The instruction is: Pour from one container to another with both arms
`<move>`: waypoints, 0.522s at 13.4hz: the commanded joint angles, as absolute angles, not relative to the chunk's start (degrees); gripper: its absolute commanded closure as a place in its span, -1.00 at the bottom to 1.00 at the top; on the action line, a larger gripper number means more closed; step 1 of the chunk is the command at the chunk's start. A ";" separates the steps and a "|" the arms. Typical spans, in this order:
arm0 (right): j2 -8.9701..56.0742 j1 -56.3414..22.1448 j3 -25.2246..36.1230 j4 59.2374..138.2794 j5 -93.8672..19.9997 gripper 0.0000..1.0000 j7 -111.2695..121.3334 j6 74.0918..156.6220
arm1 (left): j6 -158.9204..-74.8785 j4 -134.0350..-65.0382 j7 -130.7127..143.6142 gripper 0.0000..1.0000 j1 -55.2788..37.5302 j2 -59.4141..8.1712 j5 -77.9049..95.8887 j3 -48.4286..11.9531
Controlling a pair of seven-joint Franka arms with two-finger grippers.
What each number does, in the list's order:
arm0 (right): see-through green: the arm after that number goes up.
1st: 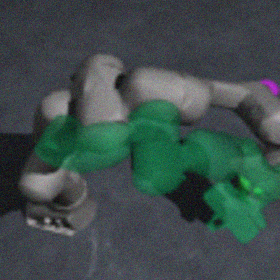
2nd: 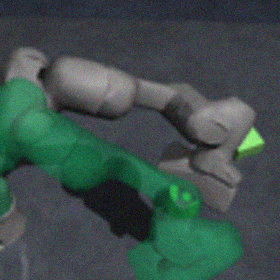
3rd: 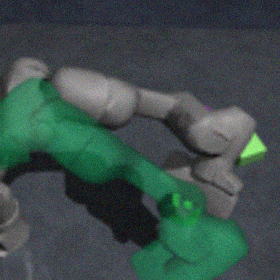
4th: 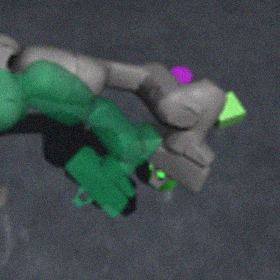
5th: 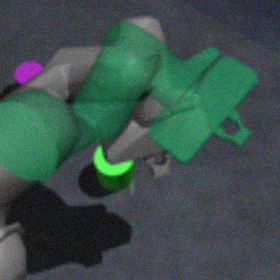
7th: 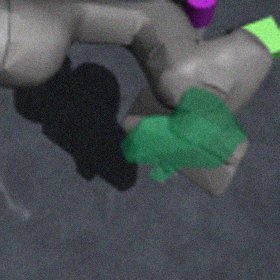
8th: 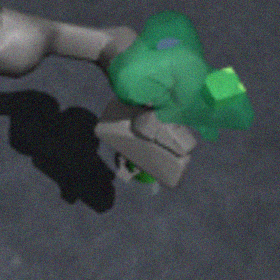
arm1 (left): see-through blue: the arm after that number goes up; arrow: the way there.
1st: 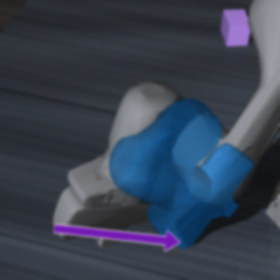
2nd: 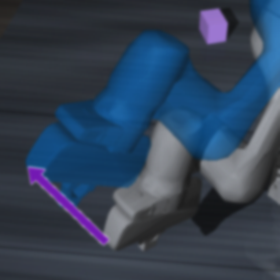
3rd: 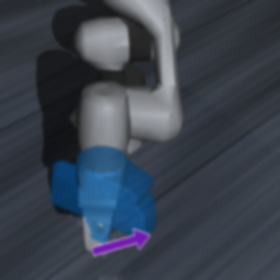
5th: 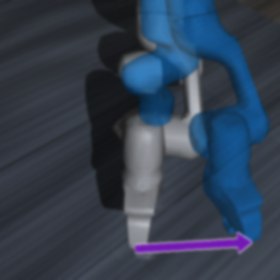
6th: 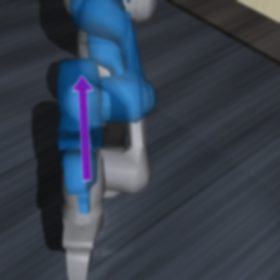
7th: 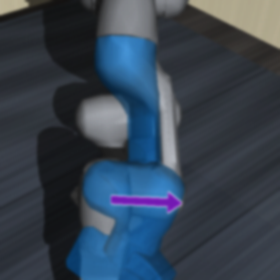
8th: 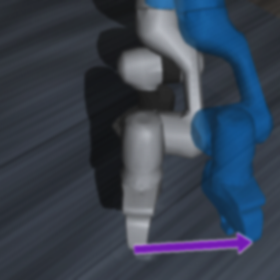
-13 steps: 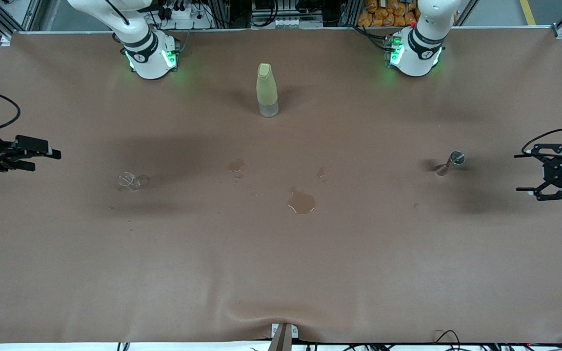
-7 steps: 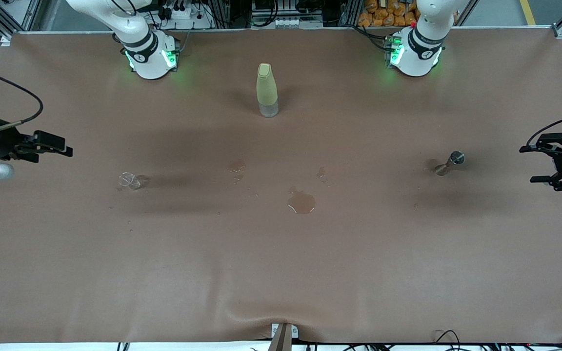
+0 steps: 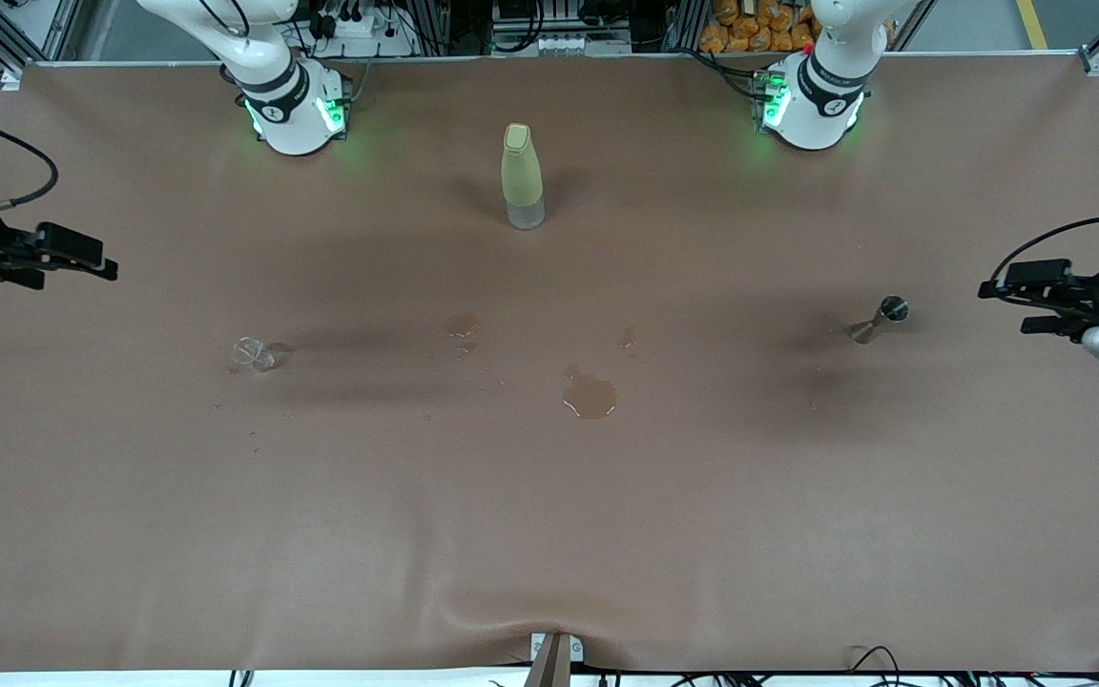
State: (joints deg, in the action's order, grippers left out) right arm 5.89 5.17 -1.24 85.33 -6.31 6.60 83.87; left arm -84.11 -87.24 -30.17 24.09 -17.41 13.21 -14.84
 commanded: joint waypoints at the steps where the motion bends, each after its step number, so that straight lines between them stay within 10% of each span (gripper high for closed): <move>1: 5.45 6.68 -2.37 84.99 -4.92 -1.00 5.45 83.06 | -84.20 -88.59 -18.07 -1.00 19.53 -15.21 9.24 -14.59; 7: 3.87 7.21 -2.46 85.51 -0.18 -1.00 5.89 88.40 | -84.29 -86.31 -4.49 -1.00 9.43 -15.64 2.56 -14.50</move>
State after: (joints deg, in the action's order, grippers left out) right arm 5.75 6.68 -1.29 85.09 -2.23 6.38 86.85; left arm -84.22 -86.66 -6.54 12.95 -16.76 5.43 -14.93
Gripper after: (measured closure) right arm 0.000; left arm 0.000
